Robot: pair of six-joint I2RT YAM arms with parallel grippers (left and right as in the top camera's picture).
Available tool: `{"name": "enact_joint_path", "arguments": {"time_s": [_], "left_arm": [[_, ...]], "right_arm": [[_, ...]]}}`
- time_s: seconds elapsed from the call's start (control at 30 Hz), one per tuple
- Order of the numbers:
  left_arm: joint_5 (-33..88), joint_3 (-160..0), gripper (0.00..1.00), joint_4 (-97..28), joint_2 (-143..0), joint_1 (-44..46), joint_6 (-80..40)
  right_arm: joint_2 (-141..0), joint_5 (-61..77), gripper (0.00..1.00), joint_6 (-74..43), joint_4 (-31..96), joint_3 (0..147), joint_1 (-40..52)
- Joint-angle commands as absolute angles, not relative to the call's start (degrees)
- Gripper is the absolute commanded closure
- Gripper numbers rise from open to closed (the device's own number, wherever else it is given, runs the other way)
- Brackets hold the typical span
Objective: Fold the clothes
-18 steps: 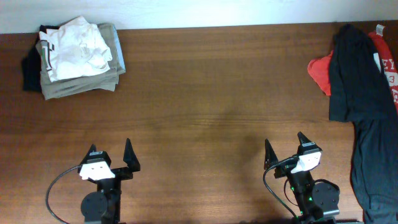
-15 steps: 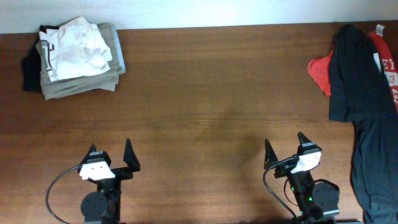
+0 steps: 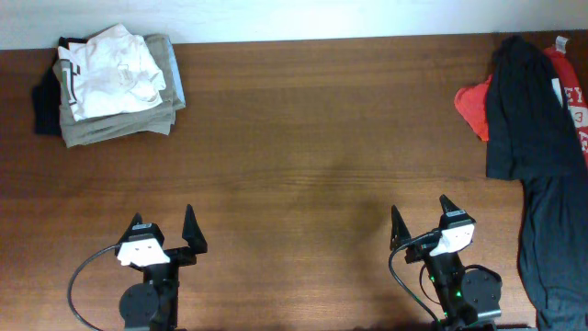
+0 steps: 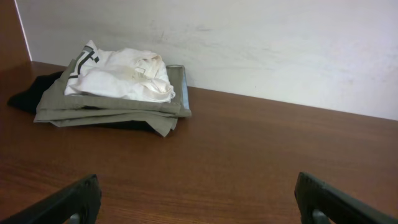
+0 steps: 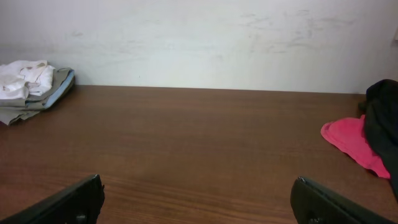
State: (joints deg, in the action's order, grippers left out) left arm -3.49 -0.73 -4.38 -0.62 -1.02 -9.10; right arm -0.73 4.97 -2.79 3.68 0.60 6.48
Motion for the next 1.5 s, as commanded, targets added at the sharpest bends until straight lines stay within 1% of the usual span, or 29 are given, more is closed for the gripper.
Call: {"name": "enact_joint_path", "arguments": {"time_s": [0.0,0.8,0.83,0.9,0.93,0.97,1.0,1.07,1.1,1.17,1.2,1.27,1.3,1.33,1.4,1.47], "left_arm": [[-3.90,-0.49,0.01,-4.43,-0.36,-0.91,-9.54],[-3.90,-0.49,0.01,-4.43,-0.36,-0.91,-9.54],[-3.90,-0.49,0.01,-4.43,-0.36,-0.91,-9.54],[-3.90,-0.49,0.01,-4.43,-0.36,-0.91,-9.54],[-3.90,-0.49,0.01,-4.43,-0.36,-0.91,-9.54],[-3.90,-0.49,0.01,-4.43,-0.36,-0.91,-9.54],[-3.90,-0.49,0.01,-4.43,-0.36,-0.91,-9.54],[-3.90,-0.49,0.01,-4.40,-0.36,-0.91,-9.56],[-3.90,-0.49,0.01,-4.43,-0.36,-0.91,-9.54],[-3.90,-0.49,0.01,-4.43,-0.36,-0.91,-9.54],[-3.90,-0.49,0.01,-4.43,-0.36,-0.91,-9.54],[-3.90,-0.49,0.01,-4.43,-0.36,-0.91,-9.54],[-3.90,-0.49,0.01,-4.43,-0.36,-0.91,-9.54],[-3.90,-0.49,0.01,-4.43,-0.36,-0.91,-9.56],[-3.90,-0.49,0.01,-4.43,-0.36,-0.89,-9.54],[-3.90,-0.49,0.01,-4.43,-0.36,-0.89,-9.54]], "right_arm": [[-0.21,4.47,0.01,-2.79,4.10,0.32,6.68],[-0.19,4.54,0.01,-2.85,3.86,0.32,6.70],[-0.19,6.50,0.01,-6.98,3.68,0.32,6.70],[-0.58,17.93,0.01,-25.61,3.11,0.32,6.74],[-0.62,22.72,0.01,-30.35,2.79,0.32,6.74],[-0.62,24.01,0.01,-34.06,2.46,0.32,6.74],[-0.62,24.16,0.01,-35.83,1.37,0.32,6.74],[-0.62,26.79,0.01,-36.29,-5.89,0.47,6.74],[-0.62,25.82,0.02,-34.89,-7.99,1.72,6.72],[-1.45,17.96,0.01,-27.64,-7.86,6.92,6.72],[-5.41,6.63,0.01,-21.43,-6.09,13.32,6.72],[-15.81,-5.52,0.01,-13.76,-4.16,22.00,6.70],[-24.75,-11.73,0.01,-9.76,-3.16,28.12,6.68],[-32.67,-16.97,0.01,-8.21,-1.15,33.56,6.66],[-48.84,-23.62,0.01,-8.12,4.62,44.07,5.52],[-67.59,-24.62,0.01,-8.16,13.65,57.60,-1.67]]}}
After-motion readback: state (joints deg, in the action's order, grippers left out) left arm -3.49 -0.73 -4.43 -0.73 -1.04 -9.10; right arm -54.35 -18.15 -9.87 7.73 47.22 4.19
